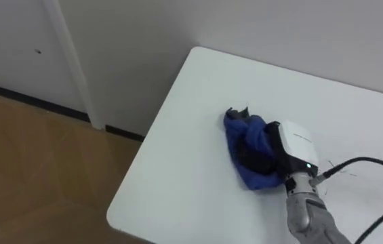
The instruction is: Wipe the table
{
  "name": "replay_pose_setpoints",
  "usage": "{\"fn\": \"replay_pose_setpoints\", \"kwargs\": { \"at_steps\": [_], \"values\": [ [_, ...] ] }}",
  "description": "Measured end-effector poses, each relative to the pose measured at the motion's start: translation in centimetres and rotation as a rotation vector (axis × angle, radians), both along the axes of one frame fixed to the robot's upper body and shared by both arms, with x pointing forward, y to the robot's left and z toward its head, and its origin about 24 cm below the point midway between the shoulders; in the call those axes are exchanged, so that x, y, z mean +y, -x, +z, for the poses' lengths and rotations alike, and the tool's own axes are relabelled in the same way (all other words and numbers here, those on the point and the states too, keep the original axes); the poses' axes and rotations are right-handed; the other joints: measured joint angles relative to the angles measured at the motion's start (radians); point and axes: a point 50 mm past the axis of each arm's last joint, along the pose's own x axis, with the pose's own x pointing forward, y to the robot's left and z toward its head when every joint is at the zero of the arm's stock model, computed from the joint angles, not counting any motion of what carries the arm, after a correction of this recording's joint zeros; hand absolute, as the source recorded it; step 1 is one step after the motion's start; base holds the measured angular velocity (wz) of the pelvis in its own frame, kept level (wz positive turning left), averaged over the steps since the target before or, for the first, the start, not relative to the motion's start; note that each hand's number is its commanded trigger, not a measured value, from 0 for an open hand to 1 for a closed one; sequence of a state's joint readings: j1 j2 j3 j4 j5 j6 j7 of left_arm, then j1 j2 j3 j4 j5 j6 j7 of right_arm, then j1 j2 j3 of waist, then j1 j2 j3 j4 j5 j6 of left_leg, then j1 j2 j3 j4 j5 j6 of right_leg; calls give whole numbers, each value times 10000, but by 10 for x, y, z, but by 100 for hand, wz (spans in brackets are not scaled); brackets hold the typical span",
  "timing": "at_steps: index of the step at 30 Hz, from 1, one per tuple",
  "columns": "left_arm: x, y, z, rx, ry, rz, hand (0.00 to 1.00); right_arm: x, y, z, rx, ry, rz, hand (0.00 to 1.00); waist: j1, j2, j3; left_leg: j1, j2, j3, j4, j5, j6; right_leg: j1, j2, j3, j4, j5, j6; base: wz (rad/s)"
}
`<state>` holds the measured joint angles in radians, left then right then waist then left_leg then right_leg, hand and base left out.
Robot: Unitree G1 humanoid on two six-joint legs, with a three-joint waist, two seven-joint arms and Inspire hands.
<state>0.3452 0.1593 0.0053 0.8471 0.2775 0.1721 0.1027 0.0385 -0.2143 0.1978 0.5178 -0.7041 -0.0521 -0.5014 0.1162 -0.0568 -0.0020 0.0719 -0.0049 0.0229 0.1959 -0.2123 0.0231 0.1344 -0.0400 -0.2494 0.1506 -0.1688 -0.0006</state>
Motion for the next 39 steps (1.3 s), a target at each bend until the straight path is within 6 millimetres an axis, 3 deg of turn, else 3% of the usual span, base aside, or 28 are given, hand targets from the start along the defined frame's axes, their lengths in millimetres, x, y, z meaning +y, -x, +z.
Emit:
{"fn": "replay_pose_setpoints", "kwargs": {
  "at_steps": [4, 9, 13, 16, 21, 23, 27, 29, 31, 34, 37, 39],
  "values": [
    [14, -1, 4, -127, -374, 257, 0, -25, 19, -10, 141, 140, -1188, 100, -73, -5, -45, 266, -89, 22, -26, -42, 126, 367, -143, -43, 0, -91, 150, 12],
    [6, -8, 3, -346, -195, 89, 0, -27, 13, -11, 274, 261, -1329, 100, 25, 115, -114, 282, -109, 54, 6, -112, 228, 403, -171, 22, 7, -32, 254, -8],
    [-1, -12, 1, -397, -101, -39, 0, -8, -7, -4, 420, 87, -1049, 100, 354, 196, -75, 279, -95, 102, 28, -113, 226, 260, -101, 38, 14, -21, 267, -35],
    [-8, -16, -1, -405, 60, -330, 0, 9, -23, 4, 597, 487, -178, 100, 398, 270, -41, 269, -60, 81, 16, -97, 191, 162, -1, 28, 20, 22, 198, -30],
    [-14, -14, -2, -317, 213, -485, 0, 11, -30, 9, 564, 321, 134, 100, 438, 235, -15, 133, 26, 98, -93, -23, 81, -79, 72, 28, 71, 44, 150, -1],
    [-13, -8, -1, -269, 188, -428, 0, 9, -30, 11, 411, 9, 165, 100, 284, 183, 52, 42, 27, 53, -58, -14, 70, -120, 79, 18, 50, 52, 138, 6],
    [-4, 12, 0, 30, 41, 173, 0, -23, -10, 0, 279, -637, -1124, 100, -7, 83, 40, 56, -56, -142, -36, -15, 79, -45, 14, -51, -9, 48, 144, 24],
    [6, 19, 3, 24, -226, 655, 0, -53, 6, -3, 282, -555, -2272, 100, -198, -28, 27, 82, -87, -273, -45, 2, 118, 22, -42, -81, -12, 35, 165, 43],
    [22, 28, 8, 83, -667, 1049, 0, -100, 39, -9, 591, -295, -4263, 100, -421, -154, -43, 111, -88, -266, -78, 16, 148, 114, -98, 11, 0, 24, 186, 36],
    [37, 33, 14, 43, -1068, 1524, 0, -142, 73, -11, 995, -246, -6488, 100, -711, -274, -97, 146, -99, -140, -63, -3, 179, 163, -121, 62, 5, 24, 187, 4],
    [44, 33, 16, -139, -1208, 1616, 0, -155, 96, -17, 1298, -112, -7544, 100, -925, -320, -71, 393, -81, 8, -86, -5, 180, 424, -121, 196, 0, 22, 190, -14],
    [42, 22, 16, -514, -1088, 1407, 0, -155, 99, -17, 1332, -71, -7562, 100, -927, -306, -81, 465, -77, 14, -80, -64, 192, 448, -97, 251, 0, 3, 222, -21]
  ]
}}
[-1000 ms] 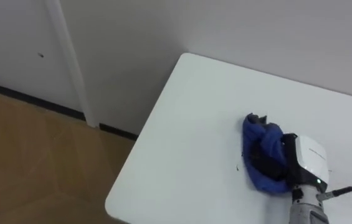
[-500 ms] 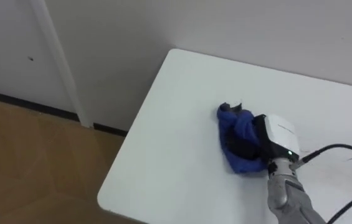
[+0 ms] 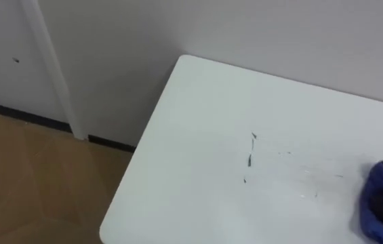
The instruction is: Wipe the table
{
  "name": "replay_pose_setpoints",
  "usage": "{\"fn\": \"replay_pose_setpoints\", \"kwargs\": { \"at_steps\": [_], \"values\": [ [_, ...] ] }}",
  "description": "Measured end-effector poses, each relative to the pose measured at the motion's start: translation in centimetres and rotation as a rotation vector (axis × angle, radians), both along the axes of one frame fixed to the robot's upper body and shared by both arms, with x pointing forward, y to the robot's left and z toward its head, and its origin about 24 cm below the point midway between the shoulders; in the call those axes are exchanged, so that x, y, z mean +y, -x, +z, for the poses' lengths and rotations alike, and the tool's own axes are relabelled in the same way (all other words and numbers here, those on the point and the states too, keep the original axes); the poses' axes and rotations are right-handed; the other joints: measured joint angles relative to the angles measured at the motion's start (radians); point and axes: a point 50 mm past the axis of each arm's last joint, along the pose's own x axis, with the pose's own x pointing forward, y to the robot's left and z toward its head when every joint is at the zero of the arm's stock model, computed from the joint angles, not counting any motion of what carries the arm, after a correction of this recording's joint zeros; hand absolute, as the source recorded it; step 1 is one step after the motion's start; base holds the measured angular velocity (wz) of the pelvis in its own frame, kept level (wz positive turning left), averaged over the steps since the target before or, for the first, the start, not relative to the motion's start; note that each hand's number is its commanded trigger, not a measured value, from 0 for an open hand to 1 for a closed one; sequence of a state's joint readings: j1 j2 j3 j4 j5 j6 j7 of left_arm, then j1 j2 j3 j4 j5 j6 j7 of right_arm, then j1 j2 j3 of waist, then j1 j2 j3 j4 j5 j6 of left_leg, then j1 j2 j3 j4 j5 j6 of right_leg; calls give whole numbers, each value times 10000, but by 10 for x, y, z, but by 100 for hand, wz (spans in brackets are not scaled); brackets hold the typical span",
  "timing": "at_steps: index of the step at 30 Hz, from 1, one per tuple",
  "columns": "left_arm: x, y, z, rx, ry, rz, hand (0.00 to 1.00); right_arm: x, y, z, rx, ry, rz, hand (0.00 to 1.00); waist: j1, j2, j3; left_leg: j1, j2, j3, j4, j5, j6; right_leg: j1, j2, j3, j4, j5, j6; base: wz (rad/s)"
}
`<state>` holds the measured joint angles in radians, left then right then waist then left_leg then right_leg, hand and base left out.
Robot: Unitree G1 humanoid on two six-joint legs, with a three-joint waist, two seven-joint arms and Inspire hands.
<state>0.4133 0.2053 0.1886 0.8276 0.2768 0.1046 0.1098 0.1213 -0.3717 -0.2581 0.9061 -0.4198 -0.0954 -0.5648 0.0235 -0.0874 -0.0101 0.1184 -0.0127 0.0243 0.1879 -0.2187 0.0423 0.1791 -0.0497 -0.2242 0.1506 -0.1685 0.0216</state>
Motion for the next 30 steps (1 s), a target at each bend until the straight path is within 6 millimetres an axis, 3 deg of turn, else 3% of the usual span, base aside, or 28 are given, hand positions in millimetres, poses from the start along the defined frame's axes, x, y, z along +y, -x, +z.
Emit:
{"fn": "replay_pose_setpoints", "kwargs": {
  "at_steps": [3, 6, 7, 11, 13, 15, 18, 22, 23, 26, 28, 30],
  "values": [
    [-7, -13, -3, -258, 264, -292, 0, 7, -8, 0, -29, 8, 245, 100, 48, 13, 6, -22, -3, -3, -12, -52, 20, -34, 15, 11, -3, -3, 6, -24],
    [-18, -13, -8, 89, 572, -798, 0, 22, -26, 2, 43, 117, 854, 100, 399, 55, 16, 5, 0, 3, 16, -90, 9, -136, 75, 107, -2, -3, 6, -45],
    [-23, -10, -11, 308, 705, -889, 0, 33, -36, 3, 151, 387, 1524, 100, 613, 93, 28, -9, 5, -18, 47, -96, 2, -230, 128, 156, 2, 22, -36, -54],
    [-38, -11, -16, 673, 1096, -1302, 0, 79, -75, 12, 55, 676, 4210, 100, 869, 230, 78, -213, 98, -67, 262, -155, -55, -402, 271, 222, 82, 101, -165, -14],
    [-46, -16, -17, 638, 1421, -1689, 0, 110, -105, 25, -43, 996, 6186, 100, 1204, 356, 190, -317, 126, -65, 262, -86, -122, -592, 299, 267, 176, 85, -221, -2],
    [-46, -20, -15, 428, 1448, -1727, 0, 126, -123, 34, -136, 1149, 7173, 100, 1319, 370, 248, -416, 97, -140, 255, -21, -156, -657, 292, 253, 160, 39, -283, 21],
    [-45, -15, -14, 440, 1427, -1660, 0, 132, -135, 41, -239, 1096, 7556, 100, 1442, 331, 230, -454, -1, -403, 228, 90, -148, -685, 189, 13, 180, -111, -260, 41],
    [-38, 7, -12, 886, 1344, -1275, 0, 120, -123, 31, -186, 816, 7399, 100, 1173, 200, 167, -405, -26, -417, 142, 117, -151, -528, 159, -10, 111, -145, -235, 22],
    [-37, 9, -11, 923, 1335, -1154, 0, 117, -120, 30, -211, 762, 7251, 100, 1128, 127, 119, -391, -31, -414, 139, 117, -151, -492, 152, -17, 104, -145, -234, 33],
    [-28, 9, -8, 697, 1111, -784, 0, 91, -89, 17, -36, 563, 6063, 100, 747, 5, 69, -297, -9, -203, 109, 118, -149, -198, 108, 35, -19, -144, -231, 50],
    [-23, 5, -8, 607, 985, -667, 0, 71, -64, 6, 13, 362, 4803, 100, 568, -30, 24, -93, -2, 49, 86, 115, -144, -24, 72, 294, 0, -147, -225, 17],
    [-21, 2, -7, 560, 899, -792, 0, 59, -52, 1, 19, 168, 3937, 100, 406, -35, 11, -8, -25, 5, 88, 71, -75, 126, 68, 272, -12, -134, -201, -6]
  ]
}}
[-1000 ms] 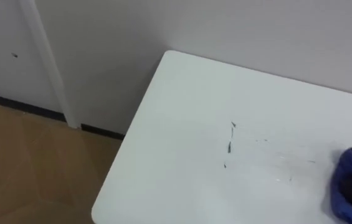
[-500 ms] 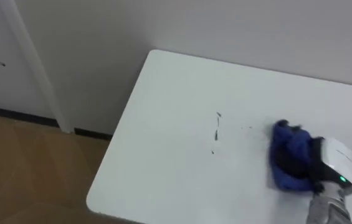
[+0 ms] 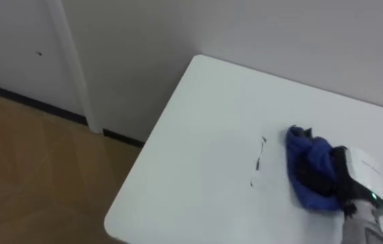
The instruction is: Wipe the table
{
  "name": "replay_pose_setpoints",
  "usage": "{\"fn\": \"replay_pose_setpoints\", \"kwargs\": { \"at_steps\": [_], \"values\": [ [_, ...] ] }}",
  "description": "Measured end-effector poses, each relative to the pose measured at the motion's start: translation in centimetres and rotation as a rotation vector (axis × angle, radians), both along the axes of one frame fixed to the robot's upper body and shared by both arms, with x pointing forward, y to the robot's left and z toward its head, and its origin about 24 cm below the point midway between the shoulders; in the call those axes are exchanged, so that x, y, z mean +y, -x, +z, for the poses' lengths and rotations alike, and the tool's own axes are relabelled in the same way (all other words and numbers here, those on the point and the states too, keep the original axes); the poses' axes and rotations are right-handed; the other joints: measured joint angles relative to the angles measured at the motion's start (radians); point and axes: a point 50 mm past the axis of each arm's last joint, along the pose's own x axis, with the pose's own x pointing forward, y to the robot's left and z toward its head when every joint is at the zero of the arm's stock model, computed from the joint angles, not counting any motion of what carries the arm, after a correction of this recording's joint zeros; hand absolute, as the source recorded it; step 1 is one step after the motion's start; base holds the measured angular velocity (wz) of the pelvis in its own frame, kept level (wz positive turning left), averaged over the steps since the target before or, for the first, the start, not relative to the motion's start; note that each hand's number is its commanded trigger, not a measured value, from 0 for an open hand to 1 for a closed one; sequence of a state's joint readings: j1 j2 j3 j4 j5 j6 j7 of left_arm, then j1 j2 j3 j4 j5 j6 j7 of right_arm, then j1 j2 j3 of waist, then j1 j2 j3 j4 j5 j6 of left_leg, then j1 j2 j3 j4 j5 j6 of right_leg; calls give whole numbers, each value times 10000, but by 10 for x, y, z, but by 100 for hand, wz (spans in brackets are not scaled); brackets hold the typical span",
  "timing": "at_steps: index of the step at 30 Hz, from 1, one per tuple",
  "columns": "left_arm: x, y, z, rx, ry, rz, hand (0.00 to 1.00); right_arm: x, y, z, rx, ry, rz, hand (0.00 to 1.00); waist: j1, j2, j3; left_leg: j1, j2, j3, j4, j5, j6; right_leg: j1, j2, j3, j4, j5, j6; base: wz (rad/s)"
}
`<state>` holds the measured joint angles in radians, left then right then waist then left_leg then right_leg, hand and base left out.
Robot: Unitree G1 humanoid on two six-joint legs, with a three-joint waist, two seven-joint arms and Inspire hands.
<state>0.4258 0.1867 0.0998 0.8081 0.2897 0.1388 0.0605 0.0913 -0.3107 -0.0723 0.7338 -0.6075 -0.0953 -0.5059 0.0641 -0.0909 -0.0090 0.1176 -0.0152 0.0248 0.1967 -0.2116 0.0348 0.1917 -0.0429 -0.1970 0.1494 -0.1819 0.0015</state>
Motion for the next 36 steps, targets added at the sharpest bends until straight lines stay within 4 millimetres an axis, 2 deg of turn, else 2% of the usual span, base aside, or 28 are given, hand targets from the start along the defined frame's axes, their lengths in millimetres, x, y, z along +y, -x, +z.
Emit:
{"fn": "replay_pose_setpoints", "kwargs": {
  "at_steps": [4, 6, 8, 10, 11, 12, 13, 14, 16, 17, 18, 19, 20, 21, 22, 23, 24, 25, 26, 27, 28, 29, 30, 31, 32, 33, 34, 36],
  "values": [
    [0, -14, 1, -433, -14, -239, 0, -11, 12, -4, 140, -137, -964, 100, 4, 55, -30, 83, 3, 66, 4, -113, 137, 18, 13, 25, 52, 23, 74, -20],
    [-4, -19, -1, -464, 81, -380, 0, -7, 5, -3, 103, -122, -838, 100, 210, 136, -42, 101, 7, 72, 39, -211, 177, 6, 54, 81, 41, 39, 100, -51],
    [-9, -22, -3, -460, 94, -628, 0, 7, -10, -2, 5, -229, -679, 100, 374, 183, -41, 113, 16, 69, 121, -264, 168, -40, 101, 61, 47, 40, 102, -71],
    [-19, -22, -9, -70, 298, -848, 0, 37, -32, 1, -76, -286, 144, 100, 908, 343, 3, 99, 100, 61, 208, -326, 144, -390, 187, 74, 273, 112, 2, -88],
    [-21, -22, -11, 24, 371, -881, 0, 47, -40, 4, -102, -383, 587, 100, 1043, 396, 15, 69, 141, 60, 277, -364, 131, -517, 179, 49, 392, 126, -22, -88],
    [-25, -27, -12, 24, 471, -1041, 0, 74, -58, 10, -209, -692, 1614, 100, 1253, 453, 37, -51, 231, 66, 449, -439, 97, -778, 245, -8, 614, 146, -84, -80],
    [-28, -31, -13, 1, 579, -1177, 0, 104, -76, 16, -299, -909, 2821, 100, 1464, 524, 102, -159, 305, 109, 642, -526, 53, -998, 296, -27, 816, 146, -173, -70],
    [-29, -35, -13, -36, 644, -1228, 0, 115, -84, 20, -353, -835, 3369, 100, 1583, 567, 136, -237, 344, 162, 774, -590, 32, -1110, 305, -35, 940, 116, -228, -39],
    [-32, -57, -12, -529, 742, -1429, 0, 160, -109, 36, -664, -665, 5308, 100, 2039, 699, 306, -682, 401, 153, 1295, -724, 24, -1596, 216, -233, 1458, -81, -340, 3],
    [-32, -64, -11, -742, 727, -1521, 0, 166, -115, 39, -760, -673, 5593, 100, 2168, 709, 321, -826, 405, 144, 1402, -738, 44, -1767, 176, -245, 1560, -139, -335, 23],
    [-30, -72, -9, -1042, 692, -1648, 0, 174, -125, 48, -989, -661, 5920, 100, 2452, 677, 299, -1105, 417, 150, 1545, -737, 55, -2135, 88, -211, 1840, -220, -278, 28],
    [-29, -80, -7, -1288, 634, -1704, 0, 174, -134, 52, -1102, -561, 6015, 100, 2619, 815, 347, -1381, 535, 168, 1696, -726, 54, -2504, -34, -240, 2305, -300, 80, 29],
    [-28, -82, -6, -1329, 604, -1717, 0, 171, -136, 53, -1057, -454, 5970, 100, 2678, 832, 353, -1520, 586, 232, 1829, -731, 48, -2740, -311, -359, 2703, -437, 257, 45],
    [-24, -83, -5, -1391, 518, -1752, 0, 162, -138, 52, -1142, -337, 5651, 100, 2731, 707, 301, -1797, 624, 523, 2039, -783, 22, -3196, -1303, -588, 3467, -561, 469, 59],
    [-17, -82, -3, -1326, 386, -1700, 0, 156, -135, 49, -1290, -297, 5318, 100, 2695, 663, 300, -1827, 753, 839, 2058, -800, -38, -3368, -2101, -531, 3740, -467, 620, 65],
    [-14, -82, -2, -1327, 318, -1695, 0, 151, -132, 46, -1311, -326, 5089, 100, 2694, 669, 302, -1834, 891, 946, 2092, -828, -104, -3374, -2401, -499, 3679, -387, 694, 61],
    [-5, -83, 1, -1401, 148, -1620, 0, 145, -127, 41, -1417, -472, 4690, 100, 2676, 602, 266, -1884, 1237, 1120, 2163, -883, -308, -3340, -2777, -541, 3353, -91, 734, 65],
    [5, -86, 5, -1517, -59, -1554, 0, 137, -118, 34, -1489, -758, 4283, 100, 2552, 477, 229, -1948, 1568, 1133, 2203, -886, -538, -3200, -2889, -525, 2858, 347, 744, 67],
    [9, -87, 8, -1596, -167, -1496, 0, 133, -113, 31, -1519, -875, 4076, 100, 2424, 416, 225, -1954, 1721, 1105, 2208, -872, -665, -3072, -2874, -507, 2585, 610, 775, 77],
    [17, -87, 11, -1664, -373, -1460, 0, 125, -104, 26, -1575, -1096, 3681, 100, 2151, 262, 209, -1953, 1977, 1100, 2227, -850, -927, -2834, -2841, -586, 2031, 1191, 843, 70],
    [25, -87, 16, -1712, -590, -1502, 0, 114, -94, 21, -1660, -1240, 3367, 100, 1839, 27, 214, -1948, 2104, 1117, 2349, -875, -1182, -2651, -2755, -662, 1550, 2143, 966, 64],
    [27, -87, 16, -1698, -648, -1501, 0, 108, -90, 19, -1690, -1211, 3261, 100, 1693, -2, 205, -1958, 2181, 1090, 2469, -929, -1319, -2553, -2711, -876, 1479, 1915, 1297, 21],
    [27, -87, 16, -1724, -644, -1427, 0, 94, -81, 16, -1627, -1000, 2910, 100, 1589, 98, 120, -1929, 2537, 1086, 2542, -968, -1603, -2360, -2349, -1118, 1351, 1597, 1622, -23],
    [25, -91, 16, -1888, -586, -1309, 0, 82, -76, 16, -1654, -760, 2556, 100, 1499, 167, 64, -1917, 2887, 1145, 2465, -908, -1871, -2365, -2014, -1339, 1275, 1302, 1602, -44],
    [24, -94, 16, -2043, -523, -1151, 0, 77, -75, 17, -1699, -666, 2418, 100, 1410, 189, 62, -1908, 3037, 1145, 2402, -830, -2018, -2448, -1874, -1402, 1334, 1145, 1571, -42],
    [20, -95, 15, -2300, -297, -800, 0, 70, -77, 22, -1834, -462, 2331, 100, 1275, 257, 69, -1910, 3228, 1043, 2224, -619, -2275, -2661, -1693, -1443, 1664, 840, 1421, -25],
    [13, -102, 14, -2756, 19, -513, 0, 63, -74, 23, -1782, -270, 2191, 100, 1147, 257, 67, -1795, 3359, 1042, 1958, -361, -2369, -2936, -1616, -1437, 2163, 525, 1253, -23],
    [1, -107, 13, -3271, 524, -208, 0, 63, -75, 25, -1697, -195, 2178, 100, 1101, 258, 69, -1604, 3481, 1049, 1617, 69, -2355, -3257, -1529, -1455, 2738, 139, 981, -25]
  ]
}}
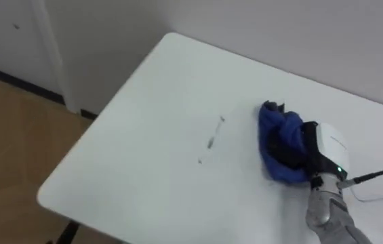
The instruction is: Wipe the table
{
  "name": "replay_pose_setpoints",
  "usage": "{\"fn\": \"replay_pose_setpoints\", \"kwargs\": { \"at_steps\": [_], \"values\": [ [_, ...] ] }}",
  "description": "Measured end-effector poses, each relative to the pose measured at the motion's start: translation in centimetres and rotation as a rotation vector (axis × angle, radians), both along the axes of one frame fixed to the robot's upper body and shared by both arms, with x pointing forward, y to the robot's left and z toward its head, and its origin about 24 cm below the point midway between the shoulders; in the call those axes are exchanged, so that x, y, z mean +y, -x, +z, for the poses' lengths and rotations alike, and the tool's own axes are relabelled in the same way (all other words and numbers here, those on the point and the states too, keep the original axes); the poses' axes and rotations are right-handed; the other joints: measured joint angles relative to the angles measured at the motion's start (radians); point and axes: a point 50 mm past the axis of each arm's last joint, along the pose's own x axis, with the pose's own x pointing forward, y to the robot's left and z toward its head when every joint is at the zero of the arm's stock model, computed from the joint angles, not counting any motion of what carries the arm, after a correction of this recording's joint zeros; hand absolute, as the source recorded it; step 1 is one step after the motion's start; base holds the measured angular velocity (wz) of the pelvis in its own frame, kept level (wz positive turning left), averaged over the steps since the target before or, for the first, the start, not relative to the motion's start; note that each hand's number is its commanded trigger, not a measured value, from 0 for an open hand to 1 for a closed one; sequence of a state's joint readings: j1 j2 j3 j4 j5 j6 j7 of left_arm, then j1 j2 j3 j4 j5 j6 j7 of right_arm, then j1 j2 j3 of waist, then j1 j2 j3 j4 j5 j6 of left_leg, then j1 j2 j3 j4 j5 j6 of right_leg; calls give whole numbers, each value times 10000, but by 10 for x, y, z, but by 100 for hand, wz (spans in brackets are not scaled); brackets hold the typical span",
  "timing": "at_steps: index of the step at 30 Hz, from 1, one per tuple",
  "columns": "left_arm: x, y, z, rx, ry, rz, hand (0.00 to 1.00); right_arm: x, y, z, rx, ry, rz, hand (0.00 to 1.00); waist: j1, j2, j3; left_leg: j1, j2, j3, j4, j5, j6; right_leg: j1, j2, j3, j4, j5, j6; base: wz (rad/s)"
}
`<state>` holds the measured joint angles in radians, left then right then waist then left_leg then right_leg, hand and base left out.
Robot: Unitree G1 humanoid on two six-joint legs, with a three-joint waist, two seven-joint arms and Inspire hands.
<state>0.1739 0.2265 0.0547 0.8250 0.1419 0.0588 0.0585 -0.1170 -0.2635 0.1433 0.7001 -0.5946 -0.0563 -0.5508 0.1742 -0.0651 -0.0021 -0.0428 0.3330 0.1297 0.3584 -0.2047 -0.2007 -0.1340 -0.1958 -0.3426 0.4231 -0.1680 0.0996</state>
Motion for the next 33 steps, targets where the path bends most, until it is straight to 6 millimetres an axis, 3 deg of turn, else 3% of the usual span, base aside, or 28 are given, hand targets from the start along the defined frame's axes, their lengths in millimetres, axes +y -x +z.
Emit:
{"fn": "replay_pose_setpoints", "kwargs": {
  "at_steps": [3, 5, 6, 7, 8, 9, 10, 13, 14, 17, 18, 19, 21, 22, 24, 27, 29, 32, 33],
  "values": [
    [-13, -8, -3, -408, 655, 344, 0, 19, -12, 8, -63, 345, 736, 100, 36, 1, 49, 11, 262, 79, -180, 537, 302, -295, 286, -34, 474, -550, -403, -9],
    [-16, -5, -5, -405, 809, 442, 0, 33, -22, 15, -67, 476, 1173, 100, 260, 45, 67, -21, 246, 114, -82, 539, 299, -418, 592, 71, 487, -671, -571, -25],
    [-15, 0, -7, -239, 873, 654, 0, 43, -32, 21, -165, 628, 1646, 100, 301, 58, 132, -163, 168, 131, 105, 504, 321, -476, 770, 148, 447, -699, -670, -18],
    [-14, 7, -10, 32, 911, 852, 0, 52, -40, 27, -238, 733, 2089, 100, 355, 121, 237, -250, -65, 78, 220, 291, 406, -508, 975, 369, 416, -690, -820, -11],
    [-13, 11, -11, 160, 903, 906, 0, 55, -43, 30, -256, 746, 2261, 100, 379, 155, 255, -294, -243, 40, 243, 122, 386, -534, 1056, 472, 402, -684, -892, 0],
    [-13, 16, -13, 329, 847, 969, 0, 58, -46, 34, -322, 736, 2435, 100, 486, 219, 283, -361, -599, 38, 318, -207, 403, -623, 1194, 687, 391, -682, -982, -11],
    [-13, 21, -14, 521, 790, 984, 0, 58, -50, 38, -405, 815, 2545, 100, 562, 242, 286, -342, -994, 46, 322, -522, 436, -738, 1380, 1037, 304, -622, -1083, -16],
    [-10, 52, -17, 1244, 605, 1289, 0, 58, -49, 40, -599, 762, 2862, 100, 766, 414, 216, -82, -1601, 24, -267, -689, 734, -789, 1657, 1499, -145, -239, -1266, -46],
    [-9, 57, -17, 1405, 559, 1322, 0, 56, -46, 37, -613, 729, 2853, 100, 695, 431, 210, -32, -1632, 17, -358, -670, 759, -783, 1665, 1499, -198, -220, -1277, -17],
    [-7, 80, -18, 2163, 236, 1175, 0, 34, -22, 24, -910, 657, 2136, 100, -29, 428, 166, 45, -1769, 58, -603, -471, 871, -488, 1597, 1431, -516, -228, -1200, 46],
    [-4, 84, -17, 2257, 84, 1191, 0, 19, -6, 15, -861, 506, 1344, 100, -364, 375, 142, 228, -1865, 80, -774, -359, 950, -201, 1553, 1396, -792, -213, -1116, 79],
    [0, 83, -14, 2256, -248, 953, 0, 1, 14, 5, -698, 461, 406, 100, -672, 280, 67, 408, -1969, 85, -958, -279, 1022, 118, 1511, 1421, -1015, -236, -1028, 73],
    [8, 73, -8, 1891, -708, 733, 0, -22, 42, -8, -303, 402, -919, 100, -814, 141, -28, 715, -2085, 77, -1210, -221, 1085, 500, 1469, 1495, -1279, -226, -907, 33],
    [12, 70, -6, 1790, -834, 805, 0, -33, 57, -16, 42, 246, -1602, 100, -839, 38, -119, 914, -2129, 75, -1309, -222, 1086, 768, 1454, 1497, -1506, -172, -833, 4],
    [15, 57, -4, 1473, -965, 763, 0, -41, 70, -24, 472, -6, -2302, 100, -847, -131, -159, 1176, -2193, 77, -1403, -226, 1092, 1054, 1414, 1534, -1693, -95, -750, -11],
    [7, 36, -3, 789, -749, 538, 0, -41, 65, -21, 482, 40, -2467, 100, -822, -118, -146, 1245, -2249, 107, -1465, -280, 1184, 1181, 1418, 1694, -1824, 106, -660, -24],
    [2, 28, -4, 553, -562, 498, 0, -35, 53, -16, 456, 165, -2212, 100, -507, -36, -128, 1292, -2231, 67, -1508, -283, 1190, 1024, 1473, 1679, -1836, 280, -717, -62],
    [-13, 23, -8, 496, -159, 386, 0, -4, 15, 0, 195, 183, -858, 100, -230, 264, 47, 1338, -2185, -19, -1620, -284, 1190, 785, 1565, 1630, -1835, 510, -822, -53],
    [-18, 20, -11, 534, -19, 242, 0, 15, -2, 10, 16, 94, 20, 100, -37, 380, 99, 1294, -2172, -34, -1767, -290, 1200, 600, 1611, 1660, -1805, 569, -866, -31]
  ]
}}
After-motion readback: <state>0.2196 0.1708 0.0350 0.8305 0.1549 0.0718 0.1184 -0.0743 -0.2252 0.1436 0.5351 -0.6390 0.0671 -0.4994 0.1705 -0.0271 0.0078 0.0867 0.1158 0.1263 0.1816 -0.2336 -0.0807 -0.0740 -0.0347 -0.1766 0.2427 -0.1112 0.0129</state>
